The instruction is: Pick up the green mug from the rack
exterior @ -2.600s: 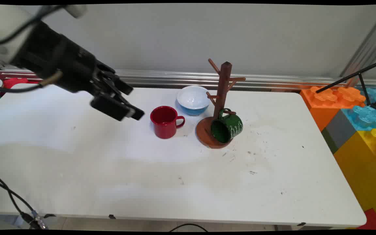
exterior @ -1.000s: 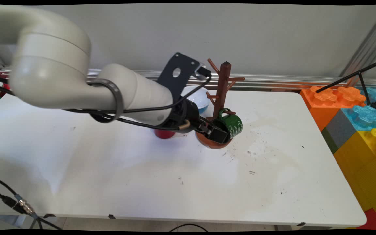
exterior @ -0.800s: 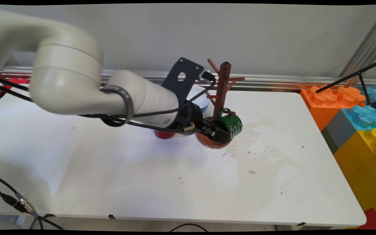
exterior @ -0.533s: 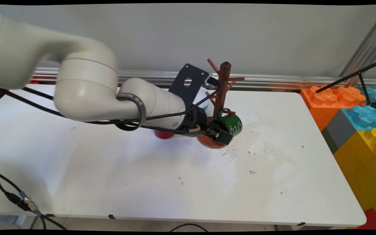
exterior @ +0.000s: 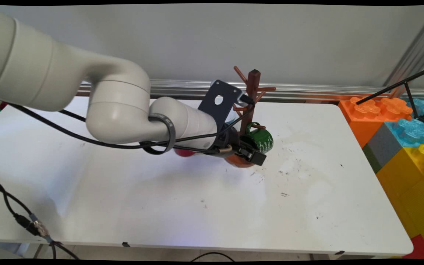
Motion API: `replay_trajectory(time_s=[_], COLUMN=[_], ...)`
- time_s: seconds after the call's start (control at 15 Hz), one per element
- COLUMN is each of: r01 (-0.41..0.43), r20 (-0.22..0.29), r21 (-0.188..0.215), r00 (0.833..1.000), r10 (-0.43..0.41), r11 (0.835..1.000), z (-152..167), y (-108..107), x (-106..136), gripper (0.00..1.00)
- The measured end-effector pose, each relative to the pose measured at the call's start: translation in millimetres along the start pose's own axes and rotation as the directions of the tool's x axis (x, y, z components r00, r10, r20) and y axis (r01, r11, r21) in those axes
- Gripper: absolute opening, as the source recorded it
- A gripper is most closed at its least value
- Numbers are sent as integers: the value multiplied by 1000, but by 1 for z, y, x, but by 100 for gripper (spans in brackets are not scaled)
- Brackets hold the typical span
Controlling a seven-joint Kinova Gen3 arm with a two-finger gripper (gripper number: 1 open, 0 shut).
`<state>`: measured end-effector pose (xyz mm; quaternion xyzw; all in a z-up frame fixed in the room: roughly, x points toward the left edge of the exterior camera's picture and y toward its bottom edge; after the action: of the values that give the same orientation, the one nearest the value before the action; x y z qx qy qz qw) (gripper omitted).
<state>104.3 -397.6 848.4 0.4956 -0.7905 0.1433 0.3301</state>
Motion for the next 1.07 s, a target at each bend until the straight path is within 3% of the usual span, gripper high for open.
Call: replay_trajectory(time_s=[1.07], r01=[-16], r20=[-34], r21=[-49], r00=[999], r10=[14], r11=[999], z=[58], y=[-8], x=[-6], gripper=[100])
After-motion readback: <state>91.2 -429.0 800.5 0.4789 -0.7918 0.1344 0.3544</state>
